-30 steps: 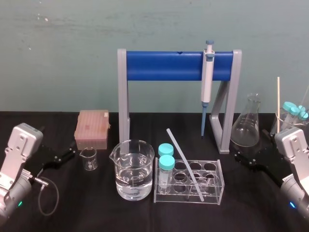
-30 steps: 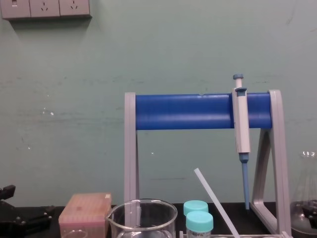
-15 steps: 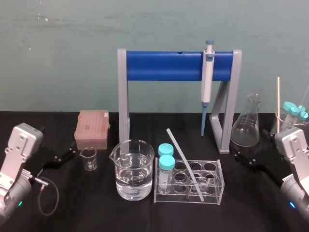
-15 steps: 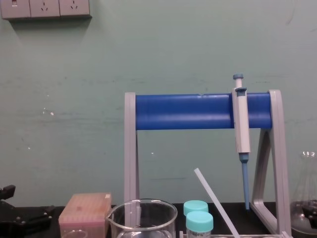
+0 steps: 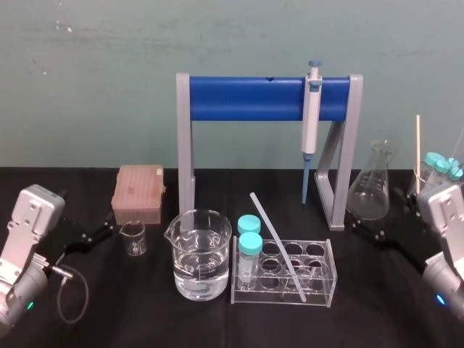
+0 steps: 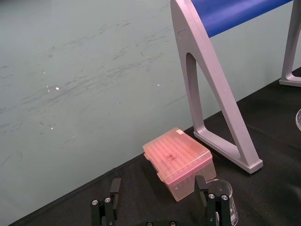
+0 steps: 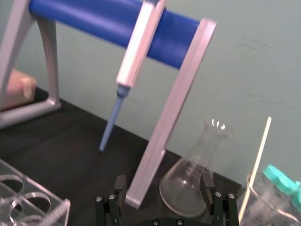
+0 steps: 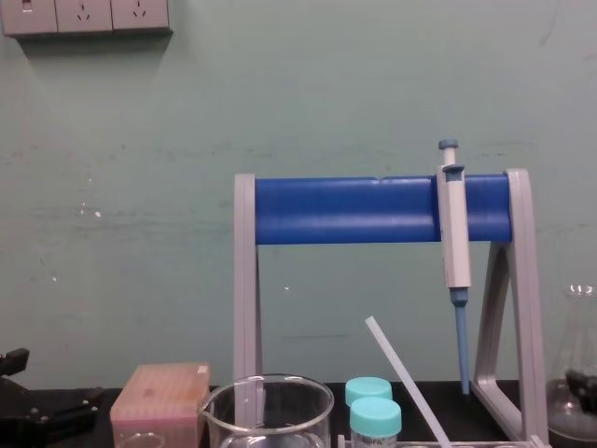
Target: Pick up the stirring rod with one hand, then place it down.
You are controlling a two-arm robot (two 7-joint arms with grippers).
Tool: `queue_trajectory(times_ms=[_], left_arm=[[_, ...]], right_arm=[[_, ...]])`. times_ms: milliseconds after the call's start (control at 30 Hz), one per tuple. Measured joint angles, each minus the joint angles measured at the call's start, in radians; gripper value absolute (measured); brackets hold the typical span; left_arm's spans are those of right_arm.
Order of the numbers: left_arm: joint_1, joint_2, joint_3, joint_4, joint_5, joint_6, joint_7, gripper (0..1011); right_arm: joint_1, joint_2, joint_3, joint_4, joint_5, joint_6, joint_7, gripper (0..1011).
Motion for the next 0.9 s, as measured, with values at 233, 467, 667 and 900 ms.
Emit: queue_trajectory(times_ms=[233, 467, 667, 900], left_arm=[[0.0, 0.0, 0.0, 0.0, 0.0, 0.0, 0.0, 1000], [0.0, 0.0, 0.0, 0.0, 0.0, 0.0, 0.0, 1000], [0.0, 0.0, 0.0, 0.0, 0.0, 0.0, 0.0, 1000], [0.0, 0.0, 0.0, 0.0, 0.0, 0.0, 0.0, 1000]], right_arm=[[0.026, -0.017, 0.061, -0.063, 0.166, 0.058, 0.157, 1003], [0.079, -0.048, 0.09, -0.092, 0.337, 0.159, 0.342, 1003], [0.132, -0.066, 0.067, -0.092, 0.355, 0.191, 0.442, 1003], [0.192, -0.072, -0.009, -0.075, 0.324, 0.214, 0.551, 1003]])
